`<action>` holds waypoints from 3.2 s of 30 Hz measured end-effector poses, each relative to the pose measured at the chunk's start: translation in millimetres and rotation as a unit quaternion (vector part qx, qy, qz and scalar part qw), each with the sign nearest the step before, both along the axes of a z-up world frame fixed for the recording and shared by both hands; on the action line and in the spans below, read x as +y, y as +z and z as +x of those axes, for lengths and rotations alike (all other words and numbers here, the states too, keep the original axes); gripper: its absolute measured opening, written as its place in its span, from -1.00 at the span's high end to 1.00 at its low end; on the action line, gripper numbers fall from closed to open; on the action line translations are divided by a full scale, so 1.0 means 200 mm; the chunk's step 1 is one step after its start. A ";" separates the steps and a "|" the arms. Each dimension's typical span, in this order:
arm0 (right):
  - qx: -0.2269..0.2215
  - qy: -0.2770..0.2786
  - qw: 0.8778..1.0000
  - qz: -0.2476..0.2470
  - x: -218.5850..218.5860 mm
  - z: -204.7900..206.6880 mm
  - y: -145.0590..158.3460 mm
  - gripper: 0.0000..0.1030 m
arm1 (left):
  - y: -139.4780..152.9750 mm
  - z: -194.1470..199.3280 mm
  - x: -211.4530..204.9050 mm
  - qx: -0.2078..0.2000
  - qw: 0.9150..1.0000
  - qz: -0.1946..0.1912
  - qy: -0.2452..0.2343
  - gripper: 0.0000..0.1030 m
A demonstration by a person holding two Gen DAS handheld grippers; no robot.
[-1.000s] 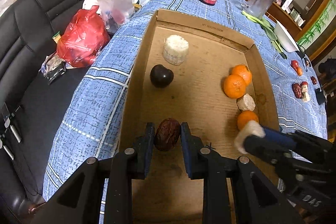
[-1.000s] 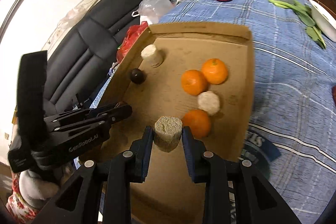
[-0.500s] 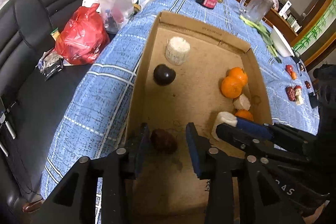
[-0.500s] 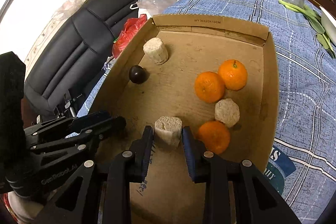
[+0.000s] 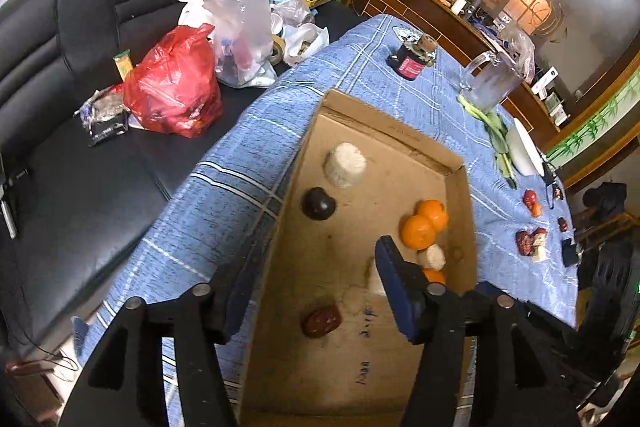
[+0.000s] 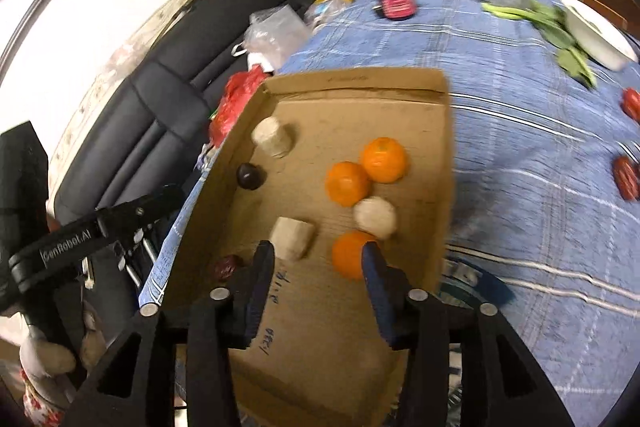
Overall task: Organize fruits
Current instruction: 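Open the left tool to drop the date while the right tool releases the bun, then move the left tool toward another date while the right tool approaches a pale bun, then close the left tool on the date while the right tool grasps the pale bun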
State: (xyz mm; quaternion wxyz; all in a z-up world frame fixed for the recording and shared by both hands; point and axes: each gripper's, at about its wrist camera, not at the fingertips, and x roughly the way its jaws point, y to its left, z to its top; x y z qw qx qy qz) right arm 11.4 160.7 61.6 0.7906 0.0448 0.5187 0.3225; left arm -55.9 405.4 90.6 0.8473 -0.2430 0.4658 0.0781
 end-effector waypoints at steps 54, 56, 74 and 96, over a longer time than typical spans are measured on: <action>-0.053 -0.161 0.985 -0.023 -1.69 0.59 0.02 -0.54 | -0.22 0.91 -1.80 0.018 0.970 0.027 -0.242 0.09; -0.054 -0.139 0.988 -0.030 -1.60 0.60 -0.03 -0.38 | -0.25 0.93 -1.83 0.020 0.968 0.037 -0.248 0.22; -0.072 -0.101 0.989 -0.085 -1.40 0.67 -0.20 -0.14 | -0.37 1.02 -1.86 0.027 0.964 0.049 -0.259 0.45; -0.043 -0.118 0.989 -0.075 -1.42 0.61 -0.21 0.41 | -0.31 0.81 -1.70 0.026 0.972 0.050 -0.229 0.45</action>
